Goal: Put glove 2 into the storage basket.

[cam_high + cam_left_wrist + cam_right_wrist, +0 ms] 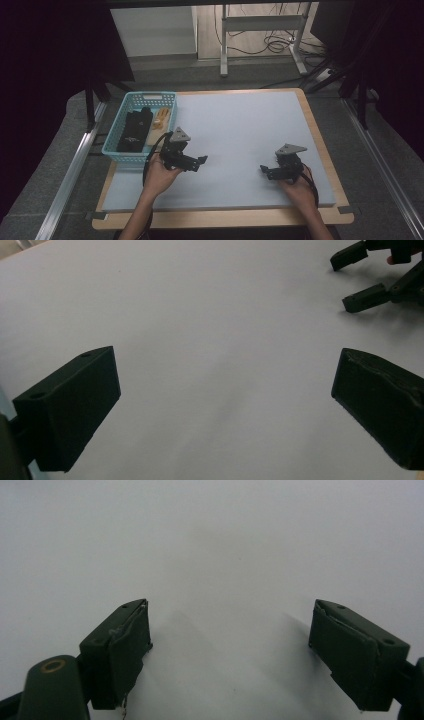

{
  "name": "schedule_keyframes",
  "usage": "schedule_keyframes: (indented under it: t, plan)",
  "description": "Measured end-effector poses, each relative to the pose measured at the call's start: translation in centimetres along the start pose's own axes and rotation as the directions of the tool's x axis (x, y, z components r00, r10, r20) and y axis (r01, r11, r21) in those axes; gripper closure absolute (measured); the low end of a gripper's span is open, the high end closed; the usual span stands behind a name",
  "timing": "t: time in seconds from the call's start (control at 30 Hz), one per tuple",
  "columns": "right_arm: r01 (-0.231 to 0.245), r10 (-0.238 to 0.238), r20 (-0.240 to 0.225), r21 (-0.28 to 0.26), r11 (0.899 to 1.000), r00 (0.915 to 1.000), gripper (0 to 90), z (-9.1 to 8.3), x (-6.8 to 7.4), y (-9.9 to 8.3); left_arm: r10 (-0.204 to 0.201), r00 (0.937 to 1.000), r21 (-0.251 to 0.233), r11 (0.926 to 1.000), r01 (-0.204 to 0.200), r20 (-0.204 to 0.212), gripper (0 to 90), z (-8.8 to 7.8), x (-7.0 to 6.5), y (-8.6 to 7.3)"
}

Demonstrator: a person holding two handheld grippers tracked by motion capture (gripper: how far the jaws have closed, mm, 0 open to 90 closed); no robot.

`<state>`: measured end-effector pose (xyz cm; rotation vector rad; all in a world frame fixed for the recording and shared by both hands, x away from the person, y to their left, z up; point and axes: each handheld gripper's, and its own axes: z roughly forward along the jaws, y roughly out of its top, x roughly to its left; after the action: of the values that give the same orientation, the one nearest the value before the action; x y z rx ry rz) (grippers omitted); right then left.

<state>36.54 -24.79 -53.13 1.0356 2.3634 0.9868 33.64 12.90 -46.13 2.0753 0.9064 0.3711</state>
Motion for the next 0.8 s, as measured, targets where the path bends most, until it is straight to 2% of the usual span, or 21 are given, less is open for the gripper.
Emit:
schedule_keyframes:
  t: [0.2,0.47,0.8]
  plan:
    - [0.001,-0.001,0.0,0.0,1.0,1.0,16.4,0.0,0.0,0.0,0.013,0.9994,-0.007,0.9999,-0.012,0.033,0.0,0.6,-1.2,-0.4]
    - [0.001,-0.001,0.0,0.0,1.0,1.0,16.4,0.0,0.0,0.0,0.036,0.9978,-0.019,0.9992,-0.035,0.056,0.0,1.2,-2.5,-0.8]
    - [0.001,-0.001,0.0,0.0,1.0,1.0,16.4,0.0,0.0,0.0,0.032,0.9964,-0.032,0.999,-0.03,0.078,0.0,1.6,-3.2,-2.1]
